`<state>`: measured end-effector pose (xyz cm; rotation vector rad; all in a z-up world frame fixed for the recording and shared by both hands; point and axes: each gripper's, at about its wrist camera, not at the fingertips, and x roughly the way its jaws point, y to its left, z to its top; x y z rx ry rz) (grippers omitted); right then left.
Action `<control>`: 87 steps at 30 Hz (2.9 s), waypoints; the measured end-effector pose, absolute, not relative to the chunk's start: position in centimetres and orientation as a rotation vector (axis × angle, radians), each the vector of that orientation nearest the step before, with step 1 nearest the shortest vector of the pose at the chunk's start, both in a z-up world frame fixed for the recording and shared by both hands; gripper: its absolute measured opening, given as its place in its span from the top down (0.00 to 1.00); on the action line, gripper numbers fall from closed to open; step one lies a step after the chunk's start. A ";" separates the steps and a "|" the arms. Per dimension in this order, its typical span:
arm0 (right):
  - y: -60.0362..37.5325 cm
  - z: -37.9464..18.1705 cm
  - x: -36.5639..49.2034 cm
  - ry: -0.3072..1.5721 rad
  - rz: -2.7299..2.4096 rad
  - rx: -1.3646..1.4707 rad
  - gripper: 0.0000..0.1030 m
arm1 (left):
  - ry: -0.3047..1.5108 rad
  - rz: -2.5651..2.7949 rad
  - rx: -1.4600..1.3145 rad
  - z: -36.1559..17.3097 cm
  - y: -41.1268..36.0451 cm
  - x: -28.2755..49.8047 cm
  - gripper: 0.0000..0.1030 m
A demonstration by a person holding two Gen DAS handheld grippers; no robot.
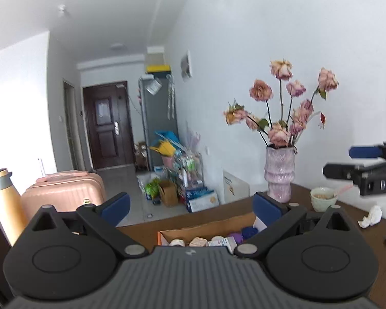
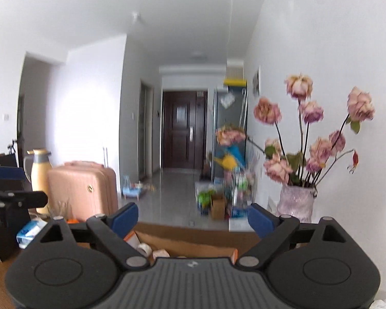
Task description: Organize rigid objects
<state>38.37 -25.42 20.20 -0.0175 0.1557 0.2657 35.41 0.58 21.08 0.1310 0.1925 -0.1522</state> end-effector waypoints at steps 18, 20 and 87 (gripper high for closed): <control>-25.0 18.1 31.4 0.044 0.263 -0.015 0.02 | 0.134 -0.066 0.068 18.9 1.3 28.7 0.00; -25.3 17.2 30.1 0.018 0.253 -0.013 0.02 | 0.143 -0.042 0.046 17.4 1.4 27.3 0.00; -23.9 2.7 9.0 0.231 0.273 0.079 0.00 | 0.187 -0.012 0.072 4.1 0.7 6.6 0.00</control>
